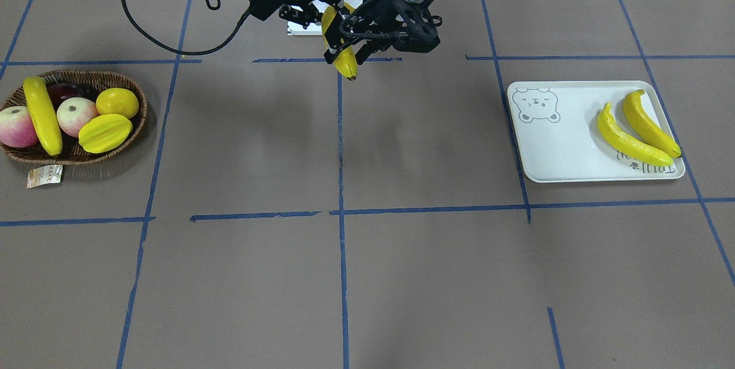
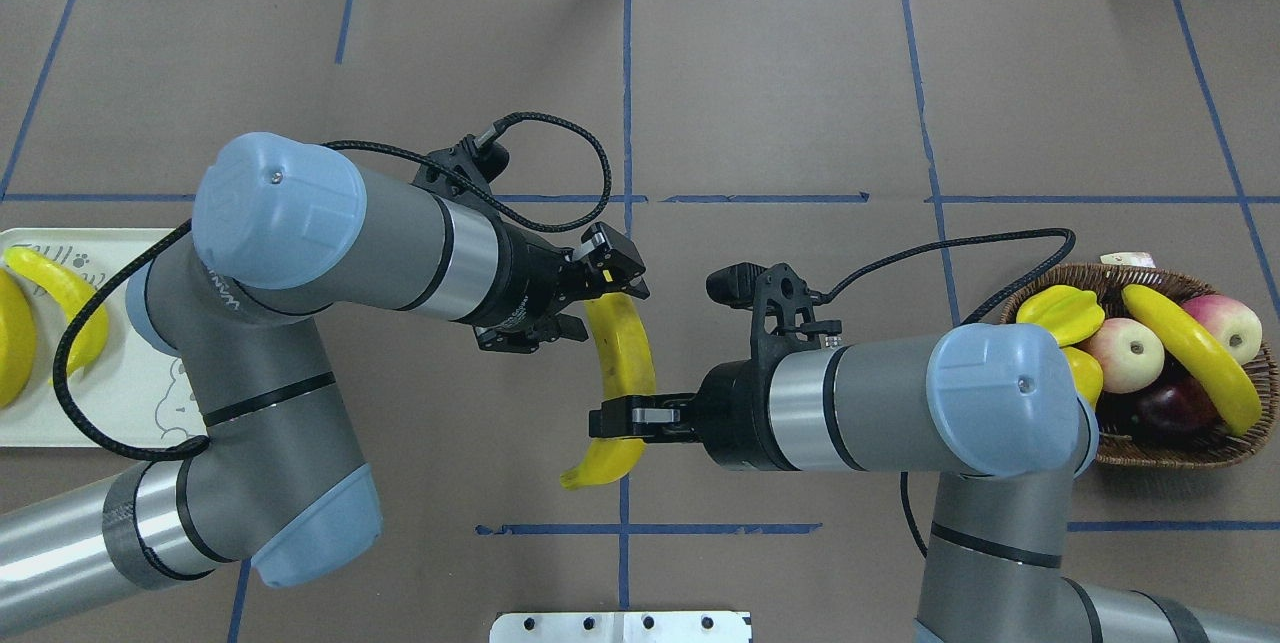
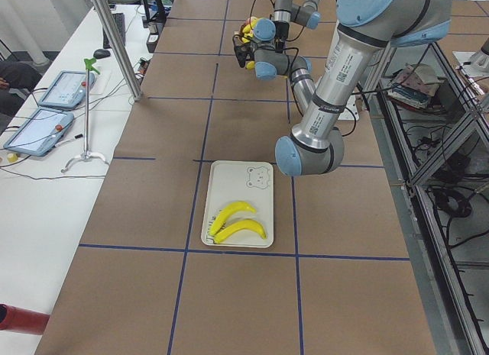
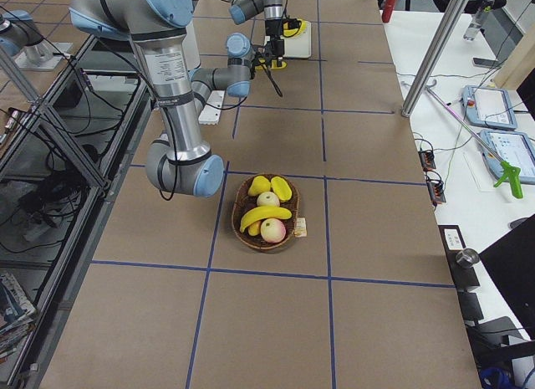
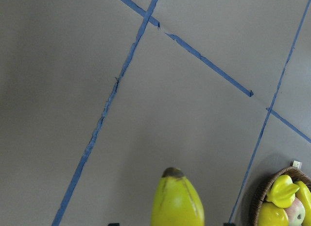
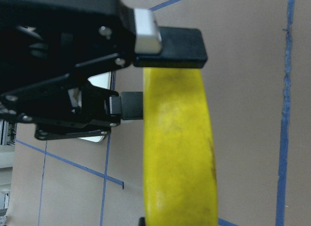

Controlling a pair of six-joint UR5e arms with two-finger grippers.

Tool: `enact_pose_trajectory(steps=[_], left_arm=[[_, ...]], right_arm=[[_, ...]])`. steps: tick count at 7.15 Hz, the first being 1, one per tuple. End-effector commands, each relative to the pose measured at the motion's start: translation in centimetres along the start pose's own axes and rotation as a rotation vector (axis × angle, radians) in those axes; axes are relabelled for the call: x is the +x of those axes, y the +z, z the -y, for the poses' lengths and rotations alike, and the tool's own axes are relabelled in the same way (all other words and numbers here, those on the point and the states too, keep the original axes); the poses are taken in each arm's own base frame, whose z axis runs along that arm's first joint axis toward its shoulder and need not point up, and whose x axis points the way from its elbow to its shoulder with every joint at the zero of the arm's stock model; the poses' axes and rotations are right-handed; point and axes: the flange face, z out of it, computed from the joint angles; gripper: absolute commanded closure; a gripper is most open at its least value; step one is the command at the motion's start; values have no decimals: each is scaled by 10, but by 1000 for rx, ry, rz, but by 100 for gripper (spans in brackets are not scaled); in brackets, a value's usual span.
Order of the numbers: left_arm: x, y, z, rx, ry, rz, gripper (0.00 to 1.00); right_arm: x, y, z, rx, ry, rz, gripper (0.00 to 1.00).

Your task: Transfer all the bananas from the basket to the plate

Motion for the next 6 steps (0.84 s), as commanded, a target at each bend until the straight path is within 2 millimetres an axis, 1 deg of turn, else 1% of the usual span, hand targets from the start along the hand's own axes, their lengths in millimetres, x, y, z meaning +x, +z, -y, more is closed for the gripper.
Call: enact_pose_trajectory(steps=[1,2,3,5,6], left_arm=[[0,1,-2,-3,0,1,38],[-1,2,-4,-7,1,2,47],[-1,2,-4,-7,1,2,52],[-1,3,-4,-7,1,4,55],[-1,3,-4,-7,1,4,58]], right_arm=[[0,0,0,0,0,1,84],[0,0,0,0,0,1,84],[0,0,-1,2,0,1,83],[-1,7,-11,9,-1,-2,83],[-1,7,-11,9,-1,-2,83]])
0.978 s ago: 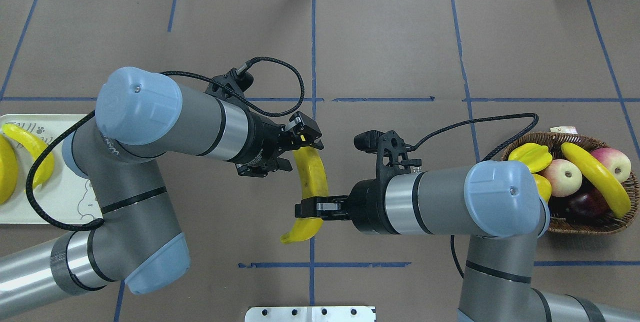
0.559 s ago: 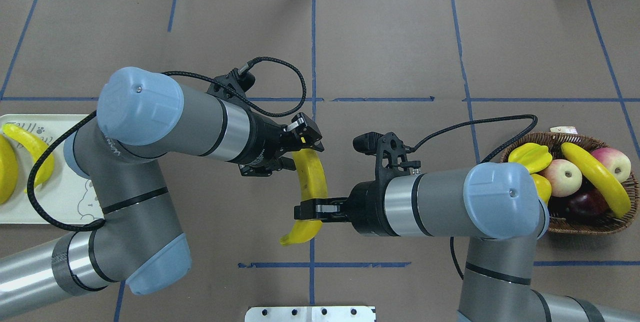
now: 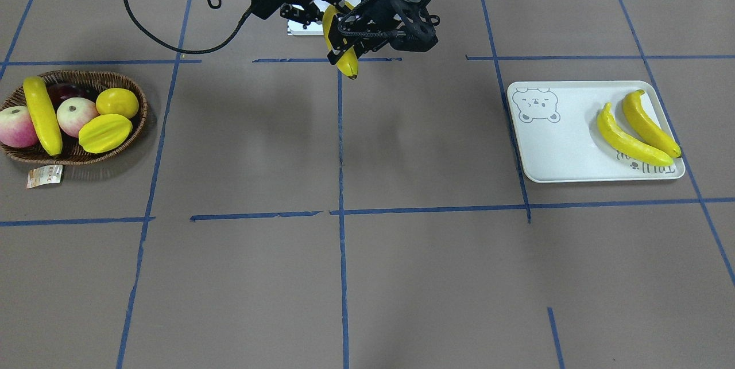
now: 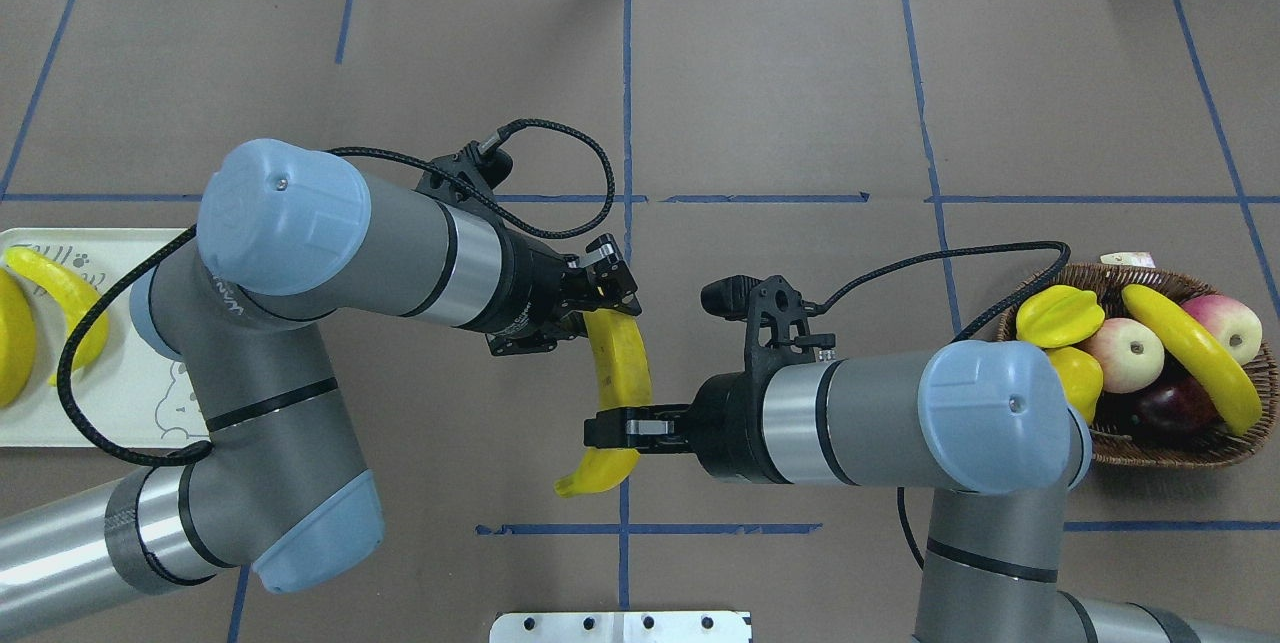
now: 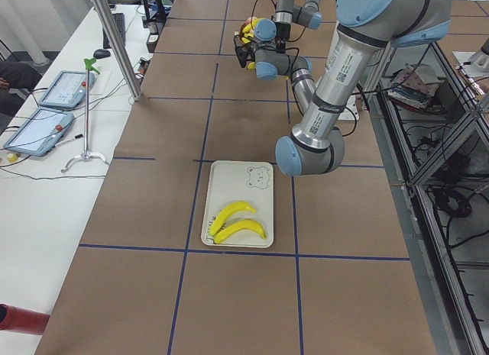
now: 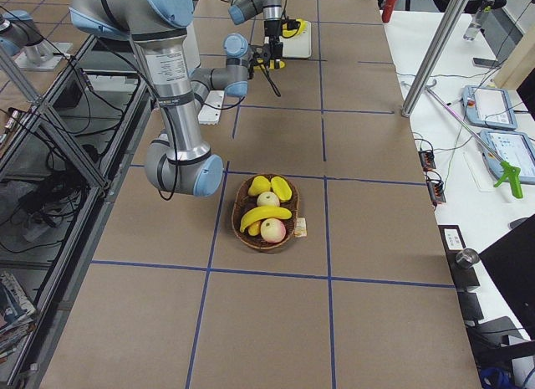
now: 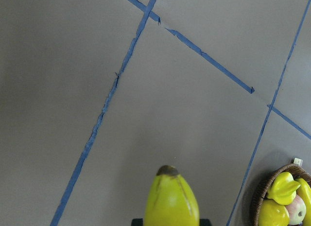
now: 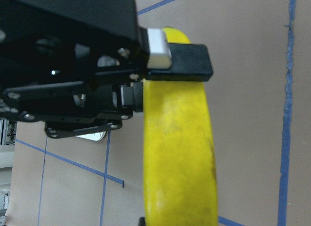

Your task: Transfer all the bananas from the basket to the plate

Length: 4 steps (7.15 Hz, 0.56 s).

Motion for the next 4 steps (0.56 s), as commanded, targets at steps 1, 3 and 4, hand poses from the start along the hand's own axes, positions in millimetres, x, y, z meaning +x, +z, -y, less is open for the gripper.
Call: enact_pose_trajectory(steps=[1,3,4], left_arm=[[-1,1,1,1,0,3,73],[-3,0,1,2,5,6,100],[-5,-2,4,6,5,10,100]], right_arm=[[0,1,-2,1,0,0,80],[-4,-1,-1,6,18,8,1],[-5,-2,1,9,24,11,0]])
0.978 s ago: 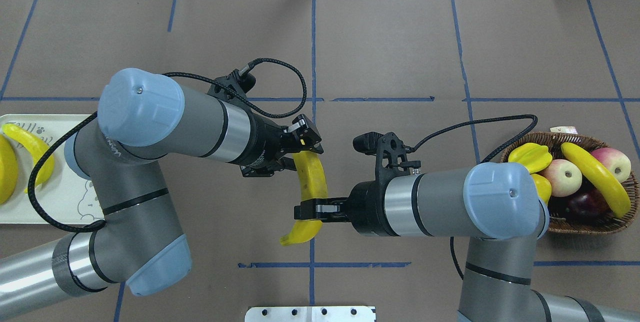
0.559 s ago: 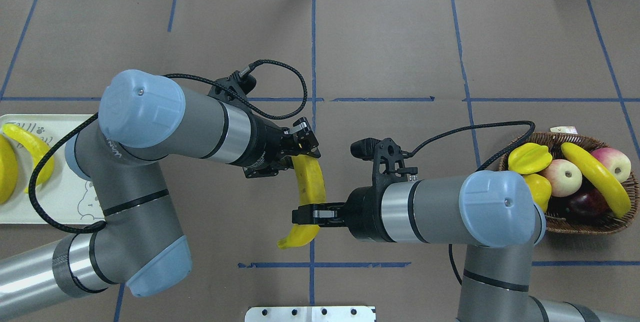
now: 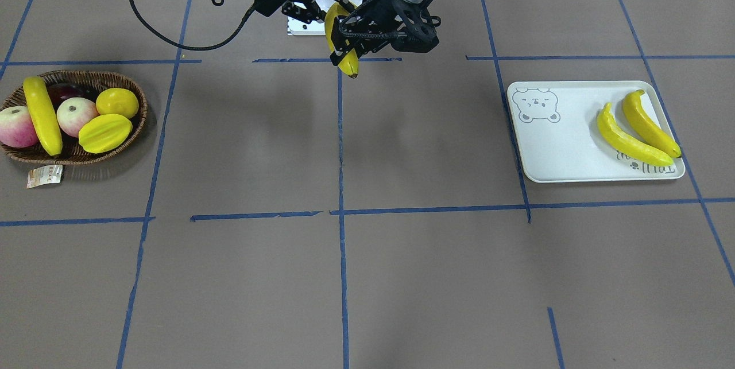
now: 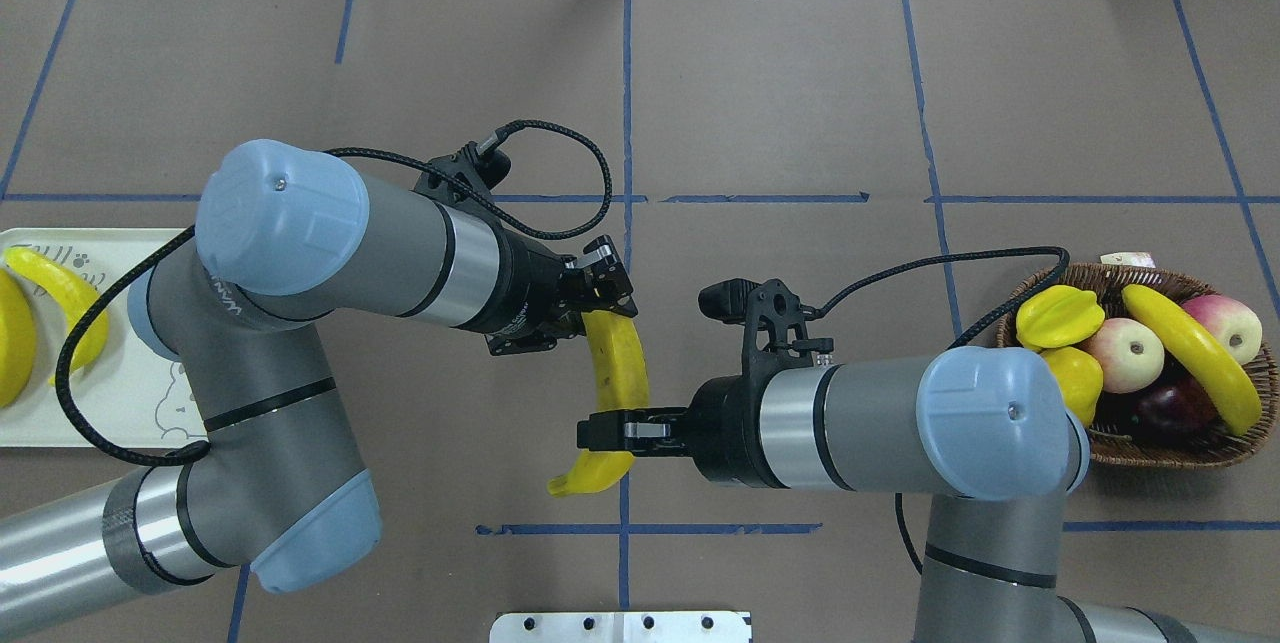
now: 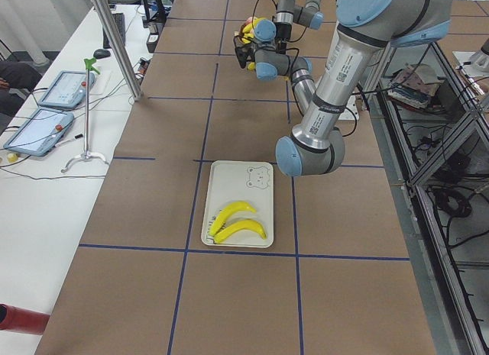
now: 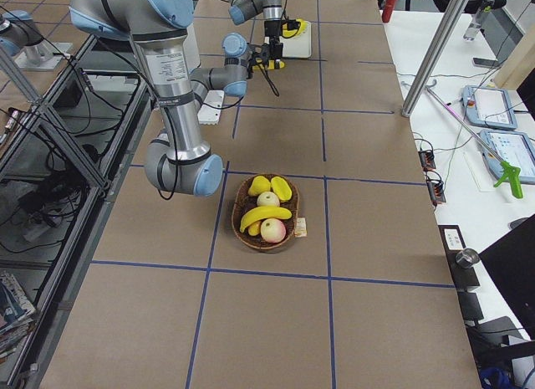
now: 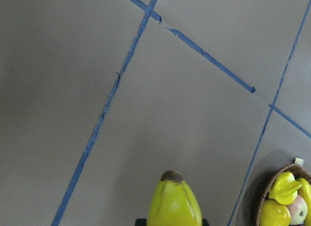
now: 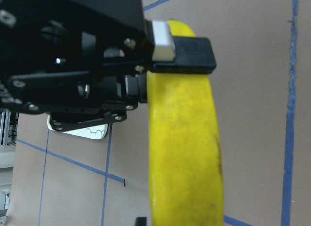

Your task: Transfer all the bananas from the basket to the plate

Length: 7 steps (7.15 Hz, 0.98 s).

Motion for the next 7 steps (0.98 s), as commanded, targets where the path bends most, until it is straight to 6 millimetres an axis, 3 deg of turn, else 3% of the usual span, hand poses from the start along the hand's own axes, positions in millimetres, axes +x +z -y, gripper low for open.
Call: enact_pose_trajectory(steps=[1,2,4,5,7], left_arm=[[-2,-4,4,8,2,2,100],[-10,-3,8,14,-2,14,100],[-33,-12,39,69,-32,49,100],[-53,-16,66,115,-58,84,100],[-74,-29,103,209,-105,228,100]], right_arm=[[-2,-2,4,9,12,3,0],[1,-3,8,12,14,-13,0],[5,-4,8,3,25,-60,0],[-2,-13,7,-13,39,-122,0],[-10,-42,14,-57,65,-175,0]])
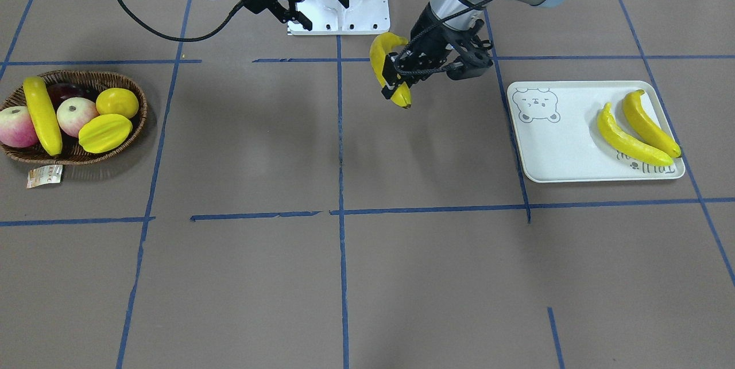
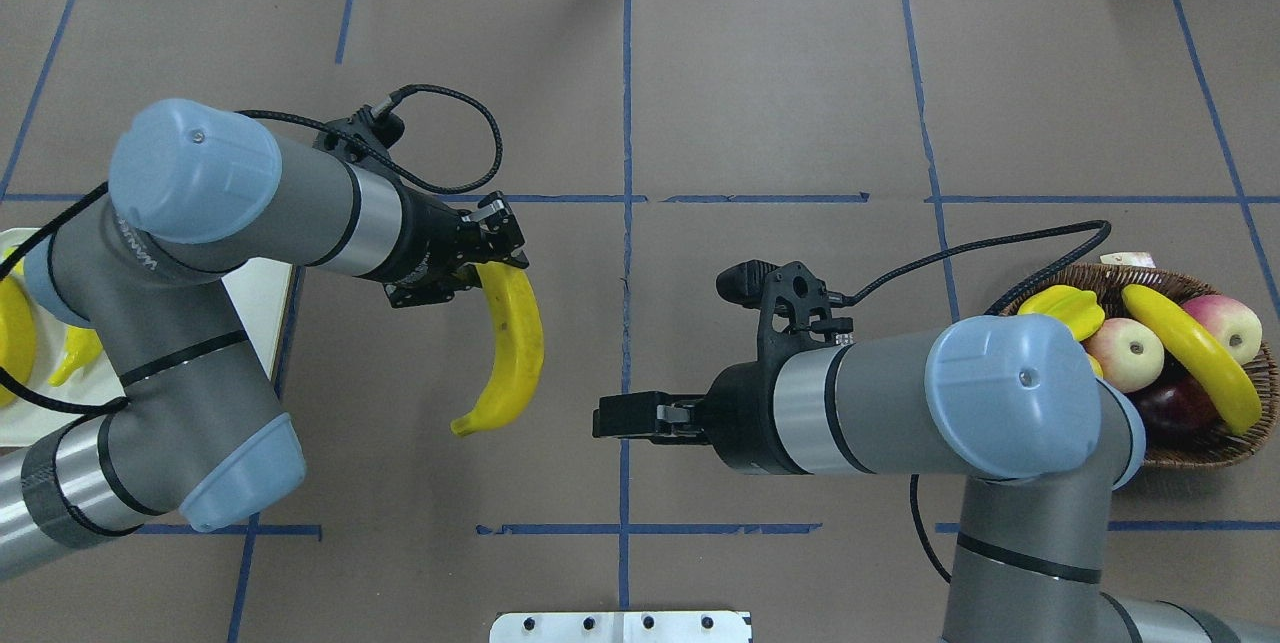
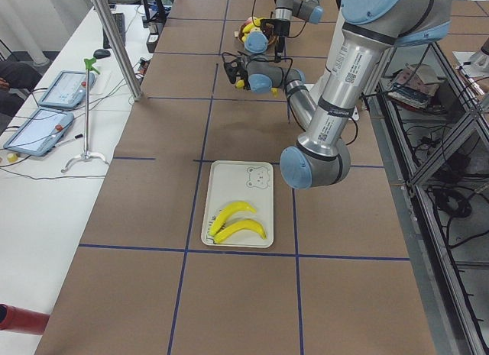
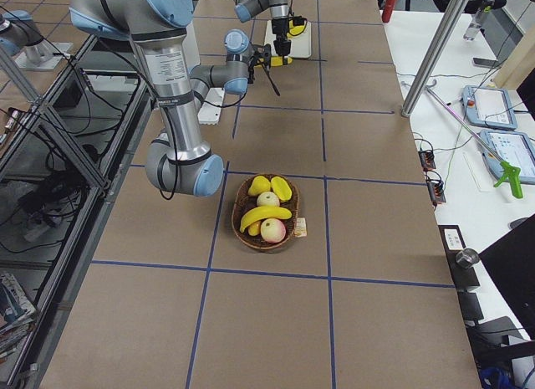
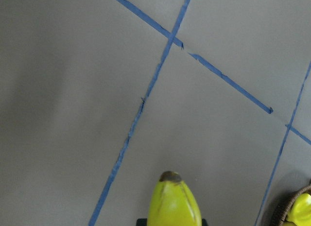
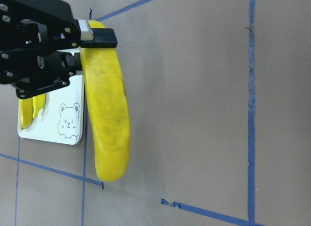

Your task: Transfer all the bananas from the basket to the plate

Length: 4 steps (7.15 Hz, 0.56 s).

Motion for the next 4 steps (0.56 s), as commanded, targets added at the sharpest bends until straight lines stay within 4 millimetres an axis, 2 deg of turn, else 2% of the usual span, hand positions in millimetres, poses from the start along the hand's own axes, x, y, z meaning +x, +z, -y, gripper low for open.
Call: enact_pose_trajectory(steps=[1,2,3,4], left_arm=[[-18,-4,39,118,-63,141,100],[-25,-15,53,159,-63,175,100],[-45,-28,57,176,-45,259,100],[-54,-40,62,191,-35,329,100]], right_arm=[[3,-33,20,-32,47,-90,0],[10,-40,32,-23,68,-135,0],[18,-39,40,-20,90,-194,0],[27,-37,46,-16,119,-271,0]])
